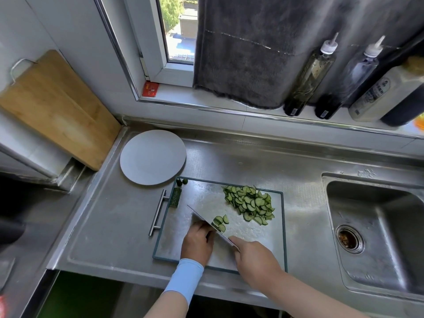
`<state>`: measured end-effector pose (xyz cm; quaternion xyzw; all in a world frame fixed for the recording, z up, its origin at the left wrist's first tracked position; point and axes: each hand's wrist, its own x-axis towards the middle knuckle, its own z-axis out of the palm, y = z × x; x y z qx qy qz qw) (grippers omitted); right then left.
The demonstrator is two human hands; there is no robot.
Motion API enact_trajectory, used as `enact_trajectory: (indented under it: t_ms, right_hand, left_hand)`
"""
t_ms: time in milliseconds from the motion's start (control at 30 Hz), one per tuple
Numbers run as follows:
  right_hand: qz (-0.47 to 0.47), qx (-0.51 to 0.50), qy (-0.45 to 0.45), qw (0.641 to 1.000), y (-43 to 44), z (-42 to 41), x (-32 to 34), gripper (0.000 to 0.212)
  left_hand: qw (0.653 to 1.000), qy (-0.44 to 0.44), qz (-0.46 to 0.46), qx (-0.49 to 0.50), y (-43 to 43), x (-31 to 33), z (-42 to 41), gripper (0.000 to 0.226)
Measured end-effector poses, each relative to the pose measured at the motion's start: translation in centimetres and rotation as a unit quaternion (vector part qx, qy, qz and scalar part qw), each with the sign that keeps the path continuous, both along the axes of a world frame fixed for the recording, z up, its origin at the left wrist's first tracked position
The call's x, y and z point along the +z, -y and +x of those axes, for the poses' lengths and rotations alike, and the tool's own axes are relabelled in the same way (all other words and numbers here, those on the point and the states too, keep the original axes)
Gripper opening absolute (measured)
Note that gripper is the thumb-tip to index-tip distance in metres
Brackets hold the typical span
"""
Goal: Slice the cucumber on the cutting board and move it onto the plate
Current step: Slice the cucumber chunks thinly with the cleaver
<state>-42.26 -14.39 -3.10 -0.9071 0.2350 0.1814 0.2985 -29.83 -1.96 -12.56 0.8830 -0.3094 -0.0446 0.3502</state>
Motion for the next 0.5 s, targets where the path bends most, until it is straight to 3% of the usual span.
enact_trajectory:
  t_ms: [233,500]
  right_hand:
    - [-0.006,0.000,0.001,1.000,-0.5,2.6,-0.8,0.042]
    - [0.002,0.004,0.014,1.000,-0.4,2.4,-0.6,0.042]
  left_hand:
    - [1.000,-0.009,-0.003,0.012,0.0,-0.1,-0.2,0.023]
    - [0.999,-0.026,0.001,0.023,0.0,-0.3,-0.4,0.024]
